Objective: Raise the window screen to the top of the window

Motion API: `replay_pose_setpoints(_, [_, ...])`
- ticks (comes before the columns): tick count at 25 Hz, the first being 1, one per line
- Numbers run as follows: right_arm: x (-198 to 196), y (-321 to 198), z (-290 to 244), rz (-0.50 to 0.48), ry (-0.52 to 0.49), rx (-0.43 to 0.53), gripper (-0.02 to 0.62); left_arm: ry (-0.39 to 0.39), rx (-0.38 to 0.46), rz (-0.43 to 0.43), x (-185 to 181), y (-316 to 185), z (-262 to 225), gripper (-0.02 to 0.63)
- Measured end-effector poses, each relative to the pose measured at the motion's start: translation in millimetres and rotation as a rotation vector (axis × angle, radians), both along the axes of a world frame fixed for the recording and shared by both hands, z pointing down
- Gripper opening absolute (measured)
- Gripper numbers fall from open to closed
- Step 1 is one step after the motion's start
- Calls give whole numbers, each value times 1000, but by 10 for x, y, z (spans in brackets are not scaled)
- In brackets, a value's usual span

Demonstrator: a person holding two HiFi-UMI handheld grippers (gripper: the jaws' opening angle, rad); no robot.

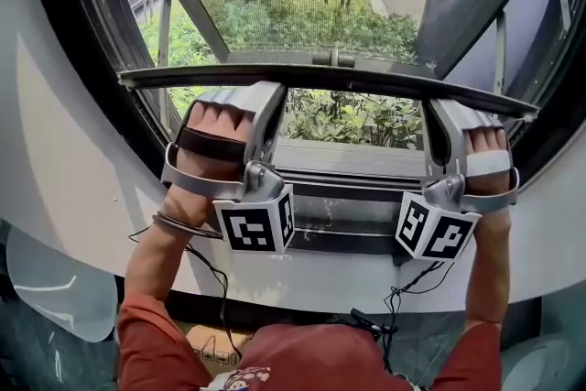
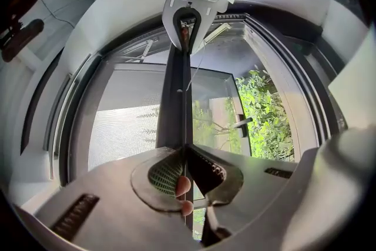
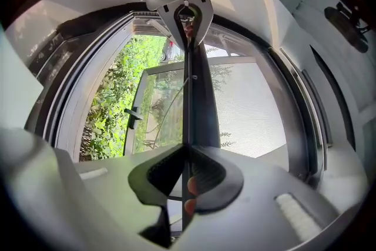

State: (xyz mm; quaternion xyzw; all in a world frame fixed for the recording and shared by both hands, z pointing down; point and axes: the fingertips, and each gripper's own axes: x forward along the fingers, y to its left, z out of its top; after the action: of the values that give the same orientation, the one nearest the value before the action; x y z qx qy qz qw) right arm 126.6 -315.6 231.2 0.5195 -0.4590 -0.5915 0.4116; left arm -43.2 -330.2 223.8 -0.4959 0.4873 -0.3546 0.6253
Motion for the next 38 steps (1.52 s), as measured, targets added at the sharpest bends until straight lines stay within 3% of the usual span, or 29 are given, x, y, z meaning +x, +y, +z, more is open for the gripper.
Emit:
replay_pose_setpoints(14, [9, -27, -683, 51, 66, 127, 54, -85, 139, -63, 12, 12, -740, 34])
replay_pose_setpoints(22, [-7, -46, -1012, 72, 111, 170, 58, -104, 176, -83, -7, -4, -1068, 35])
replay_pose_setpoints(38, [-7, -36, -1805, 126, 166, 290, 63, -75, 292, -125, -8, 9, -1859, 37])
